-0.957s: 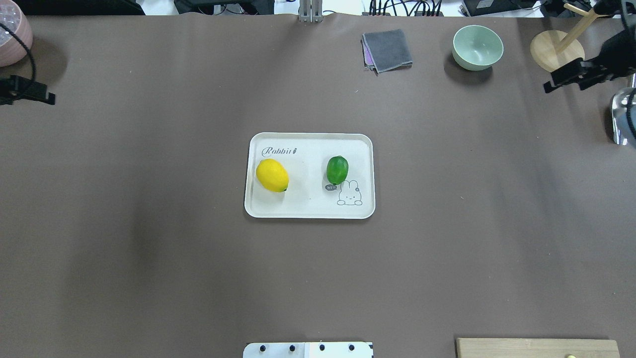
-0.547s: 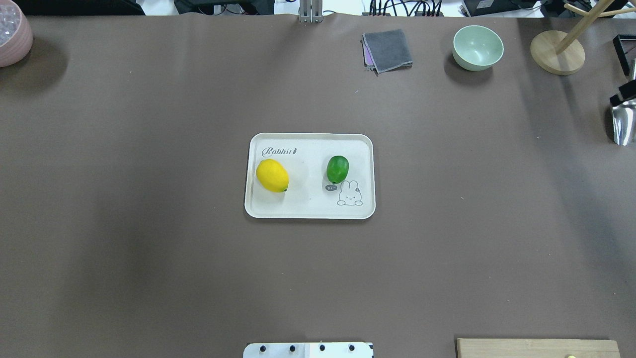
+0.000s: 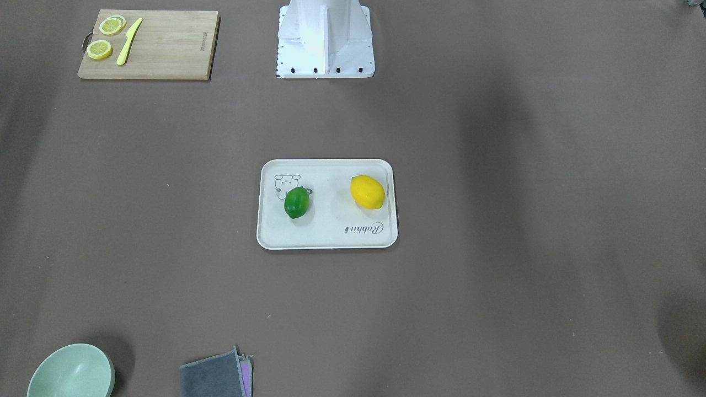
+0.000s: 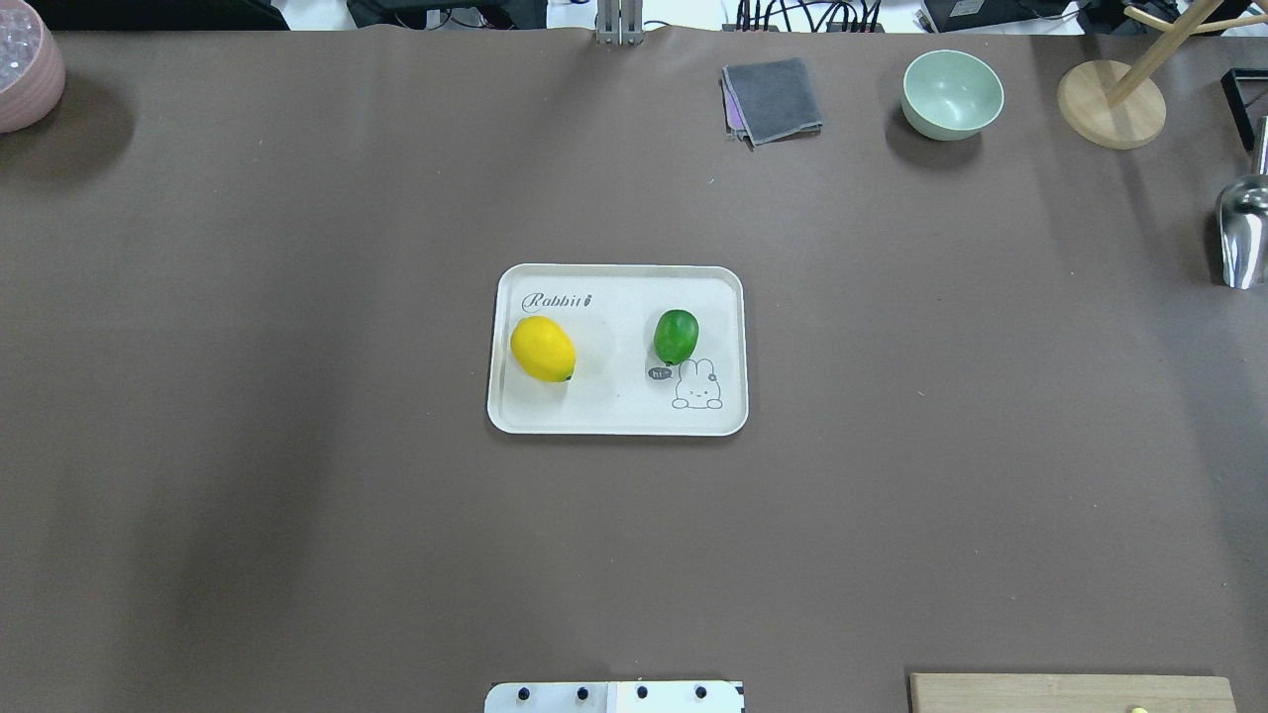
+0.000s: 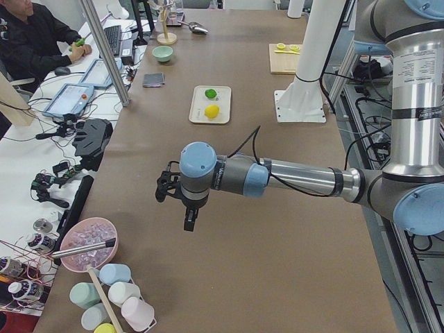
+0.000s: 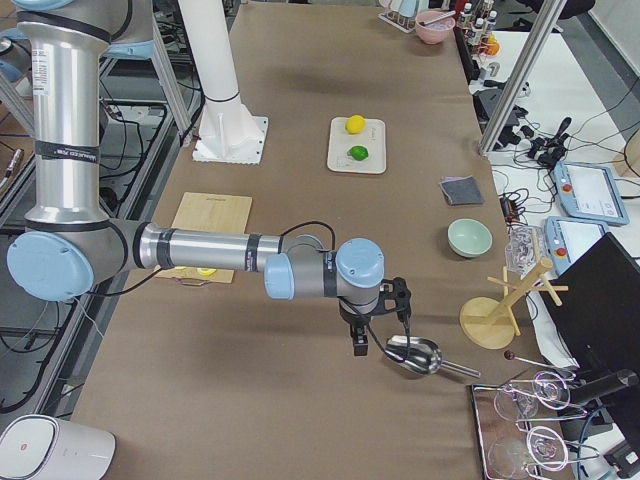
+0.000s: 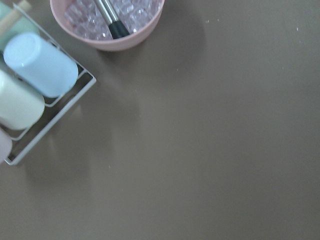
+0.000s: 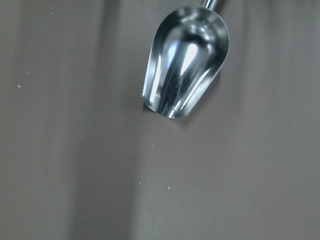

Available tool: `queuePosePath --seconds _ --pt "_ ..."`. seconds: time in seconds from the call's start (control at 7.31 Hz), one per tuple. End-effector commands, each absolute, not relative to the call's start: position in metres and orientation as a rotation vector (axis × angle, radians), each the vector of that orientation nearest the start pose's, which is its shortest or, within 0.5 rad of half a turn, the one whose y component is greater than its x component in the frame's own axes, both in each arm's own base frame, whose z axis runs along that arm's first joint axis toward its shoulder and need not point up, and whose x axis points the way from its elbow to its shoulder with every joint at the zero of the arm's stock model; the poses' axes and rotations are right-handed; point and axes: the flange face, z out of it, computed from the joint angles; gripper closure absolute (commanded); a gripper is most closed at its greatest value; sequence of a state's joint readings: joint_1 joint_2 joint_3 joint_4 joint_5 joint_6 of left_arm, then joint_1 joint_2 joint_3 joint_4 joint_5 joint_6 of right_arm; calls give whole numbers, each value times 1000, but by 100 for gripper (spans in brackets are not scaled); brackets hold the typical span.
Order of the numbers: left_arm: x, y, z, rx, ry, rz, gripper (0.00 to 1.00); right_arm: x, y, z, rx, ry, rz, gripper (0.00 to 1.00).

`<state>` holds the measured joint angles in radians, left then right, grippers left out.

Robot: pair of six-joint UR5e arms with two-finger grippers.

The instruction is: Place all lemons on tray

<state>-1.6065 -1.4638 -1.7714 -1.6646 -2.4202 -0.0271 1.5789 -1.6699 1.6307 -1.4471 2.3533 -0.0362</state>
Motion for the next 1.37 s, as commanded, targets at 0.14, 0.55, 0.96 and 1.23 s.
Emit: queuePosePath --seconds 0.14,0.55,0.96,1.23 --pt "-73 -443 617 160 859 -13 1 75 -415 678 52 -789 -18 0" --pt "-73 -455 608 165 856 -49 1 85 -421 634 -28 -810 46 0" --pt "-73 -460 605 169 856 -50 1 88 -422 628 -49 -799 57 0" --pt "-73 -460 606 166 855 -52 1 88 -423 627 -45 -802 56 0"
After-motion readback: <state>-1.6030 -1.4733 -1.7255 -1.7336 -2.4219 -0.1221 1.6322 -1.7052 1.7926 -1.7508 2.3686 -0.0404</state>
